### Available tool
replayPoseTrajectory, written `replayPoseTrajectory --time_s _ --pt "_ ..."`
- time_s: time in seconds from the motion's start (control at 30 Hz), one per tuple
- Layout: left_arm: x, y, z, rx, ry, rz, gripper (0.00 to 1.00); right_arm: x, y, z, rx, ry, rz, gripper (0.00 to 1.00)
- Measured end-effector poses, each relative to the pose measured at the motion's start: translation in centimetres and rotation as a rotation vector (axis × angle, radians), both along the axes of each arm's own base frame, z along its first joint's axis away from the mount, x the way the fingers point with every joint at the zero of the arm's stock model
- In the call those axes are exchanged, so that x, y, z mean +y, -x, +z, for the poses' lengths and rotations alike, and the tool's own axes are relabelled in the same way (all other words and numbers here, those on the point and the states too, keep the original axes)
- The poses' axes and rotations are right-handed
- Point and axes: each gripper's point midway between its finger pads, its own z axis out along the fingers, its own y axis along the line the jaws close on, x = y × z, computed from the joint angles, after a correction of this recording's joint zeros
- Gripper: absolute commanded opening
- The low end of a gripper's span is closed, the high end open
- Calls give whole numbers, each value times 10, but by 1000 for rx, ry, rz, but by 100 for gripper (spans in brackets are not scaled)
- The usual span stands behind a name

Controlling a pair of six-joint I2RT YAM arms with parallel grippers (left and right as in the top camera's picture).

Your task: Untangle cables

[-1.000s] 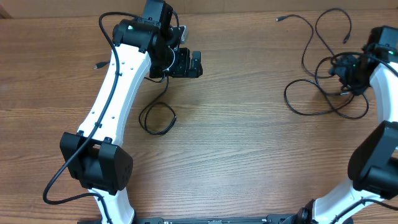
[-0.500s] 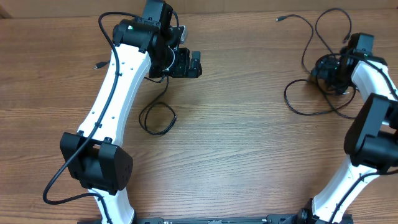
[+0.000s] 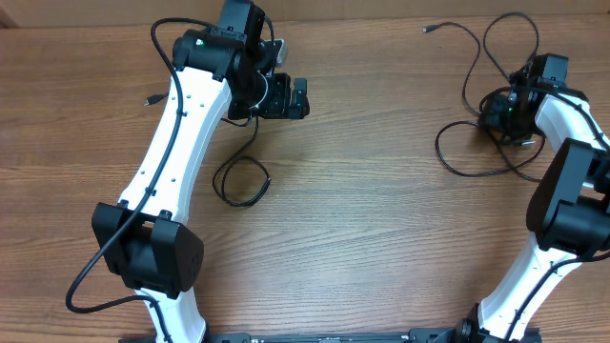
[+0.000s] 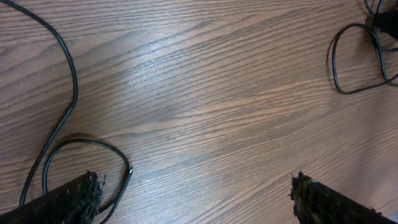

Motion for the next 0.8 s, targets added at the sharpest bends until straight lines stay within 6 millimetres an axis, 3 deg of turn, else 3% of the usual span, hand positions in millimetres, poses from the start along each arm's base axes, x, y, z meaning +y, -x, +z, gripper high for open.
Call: replayPoseTrajectory --time_s 0.2,0.47,0.8 --pt "0 0 0 0 0 0 100 1 2 -2 8 -1 13 36" --pt "0 0 0 0 0 0 100 2 2 -9 16 -6 17 4" --pt "1 0 0 -1 -3 1 100 5 11 -4 68 -32 3 4"
